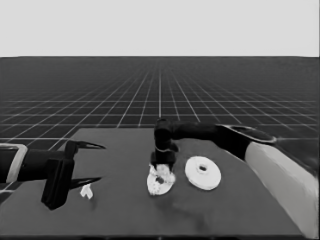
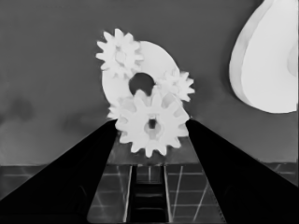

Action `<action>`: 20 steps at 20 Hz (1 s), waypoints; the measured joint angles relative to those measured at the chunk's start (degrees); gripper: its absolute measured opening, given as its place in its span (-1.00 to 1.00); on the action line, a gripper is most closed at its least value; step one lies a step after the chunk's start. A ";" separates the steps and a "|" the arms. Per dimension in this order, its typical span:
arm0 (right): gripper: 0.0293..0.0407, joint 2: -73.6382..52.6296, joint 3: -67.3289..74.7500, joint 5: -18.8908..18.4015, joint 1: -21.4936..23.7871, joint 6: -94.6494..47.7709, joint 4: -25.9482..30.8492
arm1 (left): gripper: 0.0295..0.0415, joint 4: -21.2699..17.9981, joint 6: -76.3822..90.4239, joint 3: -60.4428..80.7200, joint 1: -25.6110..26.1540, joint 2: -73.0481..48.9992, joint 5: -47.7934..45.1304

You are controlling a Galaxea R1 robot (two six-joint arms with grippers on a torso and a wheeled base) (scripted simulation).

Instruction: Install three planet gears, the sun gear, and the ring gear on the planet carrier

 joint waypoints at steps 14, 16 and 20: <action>-0.71 4.78 -11.13 2.70 -7.08 -6.03 -6.43 | 0.49 0.00 0.00 0.00 0.00 0.00 0.00; -0.71 4.75 -11.15 2.71 -7.44 -5.40 -6.43 | 0.49 0.00 0.00 0.00 0.00 0.00 0.00; -0.71 4.80 -11.14 2.73 -7.56 -3.27 -6.42 | 0.49 0.00 0.00 0.00 0.00 0.00 0.00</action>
